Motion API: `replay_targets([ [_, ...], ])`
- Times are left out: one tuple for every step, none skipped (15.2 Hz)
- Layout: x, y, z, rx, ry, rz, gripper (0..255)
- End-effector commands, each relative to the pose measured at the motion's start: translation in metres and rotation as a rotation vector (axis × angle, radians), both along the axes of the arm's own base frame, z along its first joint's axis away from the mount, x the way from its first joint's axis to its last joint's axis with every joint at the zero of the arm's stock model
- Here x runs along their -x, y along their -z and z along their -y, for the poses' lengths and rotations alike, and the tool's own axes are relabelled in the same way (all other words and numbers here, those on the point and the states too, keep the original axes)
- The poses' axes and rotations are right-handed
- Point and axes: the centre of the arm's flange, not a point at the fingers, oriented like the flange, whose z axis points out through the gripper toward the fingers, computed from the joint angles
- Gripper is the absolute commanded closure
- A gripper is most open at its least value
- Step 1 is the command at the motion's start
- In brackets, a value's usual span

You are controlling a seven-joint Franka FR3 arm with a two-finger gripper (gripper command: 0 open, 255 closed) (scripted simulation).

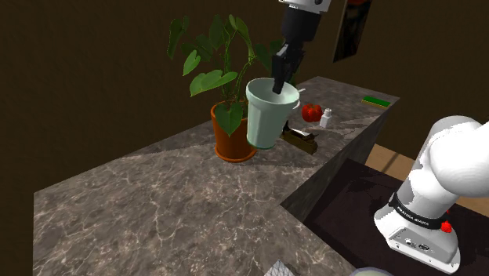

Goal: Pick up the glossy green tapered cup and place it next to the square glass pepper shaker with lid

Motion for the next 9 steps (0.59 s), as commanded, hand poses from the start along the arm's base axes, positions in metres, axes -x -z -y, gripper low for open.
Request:
replay_targets([
  [0.007, 0.002, 0.025, -0.001, -0.002, 0.001, 255],
  [0.010, 0.002, 0.038, -0.001, -0.002, 0.001, 255],
  [0.013, 0.001, 0.051, -0.001, -0.002, 0.001, 255],
  [0.016, 0.001, 0.064, -0.001, -0.002, 0.001, 255],
  [0.019, 0.001, 0.077, -0.001, -0.002, 0.001, 255],
  [0.022, 0.001, 0.089, -0.001, -0.002, 0.001, 255],
  [0.024, 0.001, 0.102, -0.001, -0.002, 0.001, 255],
  [0.027, 0.001, 0.115, -0.001, -0.002, 0.001, 255],
  [0.030, 0.001, 0.128, -0.001, -0.002, 0.001, 255],
])
